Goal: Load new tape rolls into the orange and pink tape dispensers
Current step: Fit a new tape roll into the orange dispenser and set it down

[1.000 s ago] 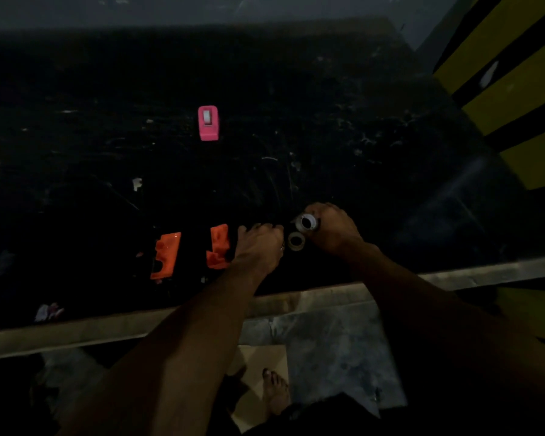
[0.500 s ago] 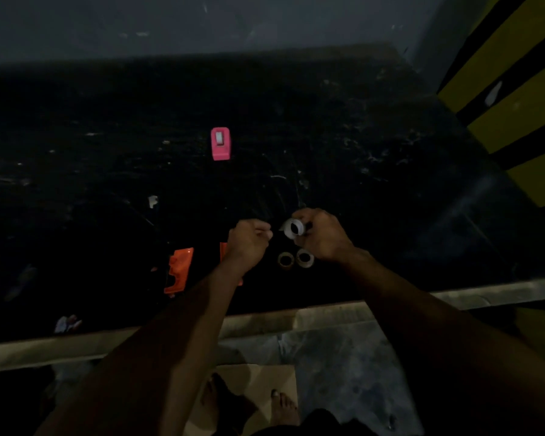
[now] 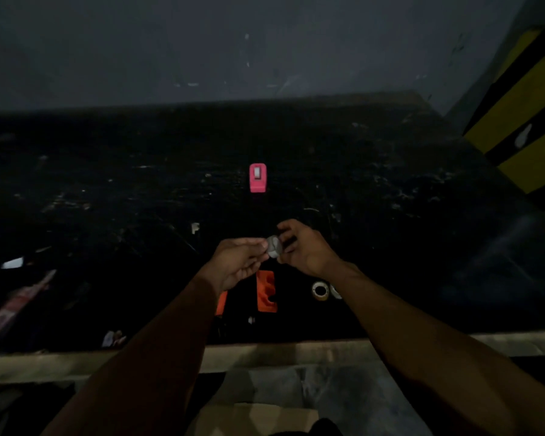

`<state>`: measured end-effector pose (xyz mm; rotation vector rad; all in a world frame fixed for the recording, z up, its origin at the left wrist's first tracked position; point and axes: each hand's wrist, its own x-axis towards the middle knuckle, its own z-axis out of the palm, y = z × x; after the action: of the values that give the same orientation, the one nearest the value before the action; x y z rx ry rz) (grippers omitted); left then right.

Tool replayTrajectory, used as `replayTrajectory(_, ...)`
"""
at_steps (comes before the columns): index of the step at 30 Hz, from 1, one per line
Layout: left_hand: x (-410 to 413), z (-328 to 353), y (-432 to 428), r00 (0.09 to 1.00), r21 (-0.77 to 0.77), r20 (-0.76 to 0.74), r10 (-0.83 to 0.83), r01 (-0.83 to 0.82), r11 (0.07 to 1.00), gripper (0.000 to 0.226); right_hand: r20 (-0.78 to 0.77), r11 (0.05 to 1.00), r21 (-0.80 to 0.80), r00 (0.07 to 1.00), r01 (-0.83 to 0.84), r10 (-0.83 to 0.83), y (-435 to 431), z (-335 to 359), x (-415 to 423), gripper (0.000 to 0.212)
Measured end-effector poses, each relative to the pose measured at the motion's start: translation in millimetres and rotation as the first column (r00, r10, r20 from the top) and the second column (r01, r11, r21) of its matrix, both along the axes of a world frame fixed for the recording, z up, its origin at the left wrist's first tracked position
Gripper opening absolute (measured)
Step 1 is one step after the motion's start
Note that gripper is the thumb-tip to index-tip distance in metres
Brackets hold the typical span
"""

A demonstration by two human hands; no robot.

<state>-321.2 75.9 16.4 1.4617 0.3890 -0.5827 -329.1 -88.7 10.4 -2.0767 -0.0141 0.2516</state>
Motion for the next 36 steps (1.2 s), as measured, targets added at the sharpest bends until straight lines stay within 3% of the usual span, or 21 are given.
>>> replayTrajectory(10,17,-4,42,0.999,0.004,-0.051,-0.009,0.009,1.0,0.017,-0.024,0.997,-0.069,0.999,0.019,-0.021,45,-5,9,0.075)
replayTrajectory(16,21,-13,53,0.998,-0.009,-0.055,0.014,-0.014,1.0,0.028,-0.153,0.936,-0.343,0.988,-0.076,0.024,24,-28,-4,0.058)
replayTrajectory(21,20,-13,59,0.996,-0.03,-0.083,0.01,-0.012,0.999,0.029,-0.18,0.883,-0.438,0.979,-0.167,0.096,28,-41,-8,0.05)
replayTrajectory(28,17,-14,59,0.996,-0.045,-0.091,-0.004,0.0,0.999,0.028,-0.189,0.877,-0.44,0.975,-0.192,0.118,33,-49,-6,0.036)
replayTrajectory(31,18,-12,58,0.995,-0.036,-0.096,0.001,-0.004,0.999,0.027,-0.182,0.891,-0.441,0.983,-0.111,0.033,33,-46,-6,0.024)
replayTrajectory(36,18,-8,51,0.997,-0.011,-0.083,0.01,-0.011,1.0,0.017,-0.228,0.955,-0.297,0.972,-0.012,-0.058,27,-32,-1,0.021)
